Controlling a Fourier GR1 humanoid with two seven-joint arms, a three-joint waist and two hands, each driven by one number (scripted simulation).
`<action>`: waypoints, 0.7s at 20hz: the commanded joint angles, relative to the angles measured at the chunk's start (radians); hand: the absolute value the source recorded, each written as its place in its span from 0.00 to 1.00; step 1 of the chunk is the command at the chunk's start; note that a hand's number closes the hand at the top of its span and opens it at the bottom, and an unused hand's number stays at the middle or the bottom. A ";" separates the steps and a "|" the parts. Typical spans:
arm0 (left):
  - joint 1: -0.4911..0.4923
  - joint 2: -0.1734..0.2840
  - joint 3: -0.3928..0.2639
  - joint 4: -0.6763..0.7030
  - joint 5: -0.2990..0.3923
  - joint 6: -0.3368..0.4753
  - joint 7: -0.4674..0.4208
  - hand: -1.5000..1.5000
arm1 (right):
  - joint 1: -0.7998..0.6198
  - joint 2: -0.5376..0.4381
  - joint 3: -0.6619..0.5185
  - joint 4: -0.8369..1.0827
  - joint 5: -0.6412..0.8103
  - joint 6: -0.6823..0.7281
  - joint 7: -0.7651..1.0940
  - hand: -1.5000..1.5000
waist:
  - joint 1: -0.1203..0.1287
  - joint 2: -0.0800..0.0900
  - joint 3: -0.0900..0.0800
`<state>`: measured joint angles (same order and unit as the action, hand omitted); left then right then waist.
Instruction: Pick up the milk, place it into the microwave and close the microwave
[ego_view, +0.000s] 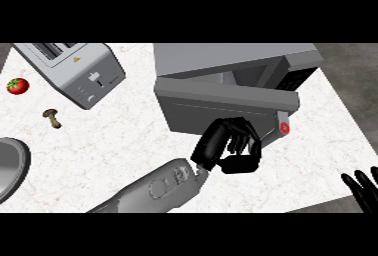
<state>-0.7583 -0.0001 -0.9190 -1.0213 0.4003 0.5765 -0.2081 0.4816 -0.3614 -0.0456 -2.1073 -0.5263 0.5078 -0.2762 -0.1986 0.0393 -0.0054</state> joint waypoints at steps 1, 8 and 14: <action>-0.086 0.000 0.039 0.064 0.079 0.021 -0.018 1.00 | -0.002 -0.007 0.012 -0.055 -0.023 -0.024 0.045 0.00 | -0.018 0.007 0.000; -0.159 0.000 0.083 0.165 0.197 -0.002 -0.083 1.00 | -0.012 -0.036 -0.016 -0.080 -0.066 -0.046 0.092 0.00 | -0.026 0.017 0.001; -0.210 0.000 0.119 0.229 0.280 -0.024 -0.127 1.00 | -0.041 -0.044 -0.036 -0.071 -0.098 -0.067 0.110 0.00 | -0.032 0.027 0.003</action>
<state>-0.9125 -0.0006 -0.8513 -0.8649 0.6345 0.5628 -0.2960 0.4536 -0.4009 -0.0748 -2.1804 -0.6114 0.4539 -0.1808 -0.2301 0.0579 -0.0032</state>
